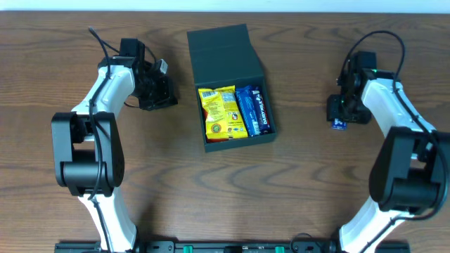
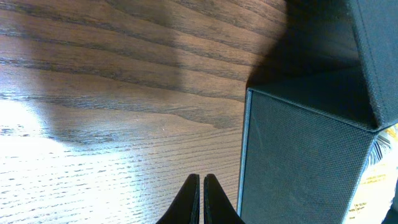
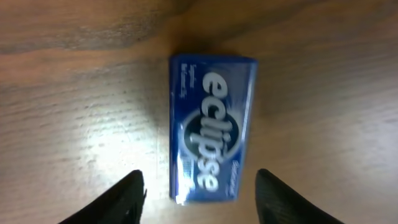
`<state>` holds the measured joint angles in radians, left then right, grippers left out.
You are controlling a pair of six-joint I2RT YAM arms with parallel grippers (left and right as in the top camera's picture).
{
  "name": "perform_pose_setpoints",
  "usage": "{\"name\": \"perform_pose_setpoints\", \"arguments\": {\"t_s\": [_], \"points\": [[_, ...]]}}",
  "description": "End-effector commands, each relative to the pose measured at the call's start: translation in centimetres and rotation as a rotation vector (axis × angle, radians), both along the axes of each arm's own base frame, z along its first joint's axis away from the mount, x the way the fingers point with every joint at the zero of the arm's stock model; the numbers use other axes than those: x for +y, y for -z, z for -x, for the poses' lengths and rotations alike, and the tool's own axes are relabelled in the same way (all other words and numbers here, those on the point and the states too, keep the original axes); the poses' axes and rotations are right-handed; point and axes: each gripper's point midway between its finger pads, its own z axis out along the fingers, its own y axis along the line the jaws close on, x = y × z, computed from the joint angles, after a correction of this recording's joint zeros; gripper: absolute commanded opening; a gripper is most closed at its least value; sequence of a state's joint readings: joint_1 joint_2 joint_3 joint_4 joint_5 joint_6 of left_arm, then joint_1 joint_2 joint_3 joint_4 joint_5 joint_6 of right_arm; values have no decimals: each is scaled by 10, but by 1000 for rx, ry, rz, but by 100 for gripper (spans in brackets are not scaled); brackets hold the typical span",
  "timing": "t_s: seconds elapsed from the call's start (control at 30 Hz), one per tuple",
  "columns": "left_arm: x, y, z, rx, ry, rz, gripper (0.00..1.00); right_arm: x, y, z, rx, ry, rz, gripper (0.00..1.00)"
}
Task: Pack container
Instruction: 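Move the right gripper to the blue Eclipse tin and grasp it, then place the Eclipse tin into the box with the right gripper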
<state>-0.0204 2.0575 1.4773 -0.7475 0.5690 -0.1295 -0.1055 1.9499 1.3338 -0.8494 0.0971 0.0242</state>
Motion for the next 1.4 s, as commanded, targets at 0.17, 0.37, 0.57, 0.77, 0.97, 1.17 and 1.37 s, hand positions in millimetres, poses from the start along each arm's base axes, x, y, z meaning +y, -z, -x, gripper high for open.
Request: {"name": "perform_pose_setpoints", "arguments": {"t_s": [0.17,0.37,0.57,0.77,0.97,1.17,1.37], "points": [[1,3,-2,-5,15,-5,6,1,24,-7,8,2,-10,51],[1,3,-2,-5,15,-5,6,0,25,-13,-12,3,-7,27],[1,3,-2,-5,15,-5,6,0,25,-14,-20,29,-10,23],[1,3,-2,-5,15,-5,6,4,11,-21,-29,45,-31,11],[1,3,-2,-5,15,-5,5,23,-46,-57,-111,12,-115,1],[1,3,-2,-5,15,-5,6,98,-125,-93,-248,-143,-185,1],[1,3,-2,-5,15,-5,6,184,-134,-73,-214,-295,-217,1]]}}
